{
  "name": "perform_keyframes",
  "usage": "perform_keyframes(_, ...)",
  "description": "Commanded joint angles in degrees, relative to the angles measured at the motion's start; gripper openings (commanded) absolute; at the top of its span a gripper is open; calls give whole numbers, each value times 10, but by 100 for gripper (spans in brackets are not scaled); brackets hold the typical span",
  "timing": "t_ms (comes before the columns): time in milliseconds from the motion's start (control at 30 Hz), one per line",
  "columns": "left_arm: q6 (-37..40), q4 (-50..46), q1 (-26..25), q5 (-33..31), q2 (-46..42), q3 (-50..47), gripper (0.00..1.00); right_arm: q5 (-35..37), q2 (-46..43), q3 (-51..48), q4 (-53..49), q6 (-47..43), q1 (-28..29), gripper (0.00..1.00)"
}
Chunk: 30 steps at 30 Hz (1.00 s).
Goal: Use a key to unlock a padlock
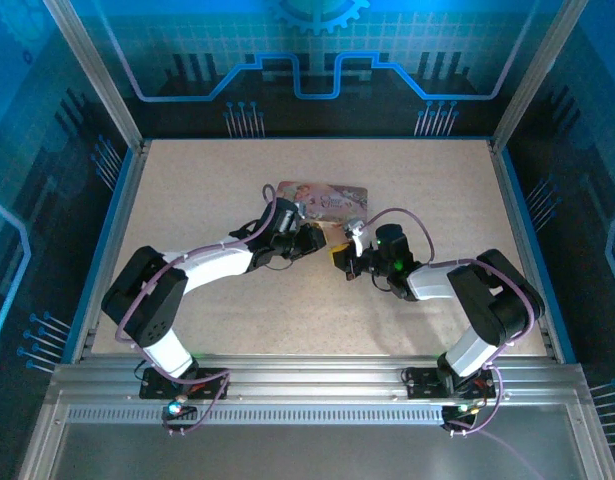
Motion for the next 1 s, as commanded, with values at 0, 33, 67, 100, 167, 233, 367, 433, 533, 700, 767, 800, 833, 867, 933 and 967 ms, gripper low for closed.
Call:
perform_keyframes(0, 1, 12, -1, 36, -27, 21, 17, -16, -13, -11, 21, -11, -2, 0)
perform_keyframes(33, 1, 12, -1, 37, -28, 21, 17, -15, -15, -14, 22, -12, -2, 0)
perform_keyframes(67, 1, 12, 0, 38, -28, 22, 17, -15, -17, -17, 24, -11, -2, 0)
perform_keyframes(100, 0, 11, 0, 38, -28, 22, 17, -15, -18, -19, 25, -9, -2, 0)
perform_keyframes(167, 1, 10, 2, 38, -29, 22, 17, -16, -20, -21, 26, -9, -1, 0)
perform_keyframes(233, 1, 9, 3, 39, -30, 22, 17, -18, -21, -22, 28, -8, -2, 0)
perform_keyframes(367, 1, 8, 6, 40, -33, 22, 17, -19, -20, -22, 31, -7, -2, 0)
perform_keyframes(433, 1, 8, 8, 41, -35, 22, 17, -17, -20, -24, 35, -3, -3, 0)
perform_keyframes(533, 2, 5, 9, 41, -38, 22, 17, -17, -17, -22, 37, -2, -2, 0)
perform_keyframes(700, 2, 3, 10, 43, -38, 23, 17, -17, -13, -17, 42, 0, -4, 0)
perform_keyframes(767, 0, 4, 9, 43, -36, 23, 17, -19, -12, -13, 43, 1, -4, 0)
perform_keyframes(800, 1, 5, 10, 44, -36, 22, 17, -20, -12, -13, 43, 1, -5, 0)
perform_keyframes(833, 1, 5, 10, 44, -36, 22, 17, -20, -11, -12, 44, 2, -5, 0)
perform_keyframes(867, 0, 5, 10, 43, -36, 22, 17, -21, -11, -11, 45, 2, -5, 0)
perform_keyframes(933, 0, 6, 9, 43, -35, 22, 17, -23, -10, -9, 47, 3, -6, 0)
perform_keyframes(967, 0, 6, 10, 44, -34, 22, 17, -24, -10, -8, 47, 3, -7, 0)
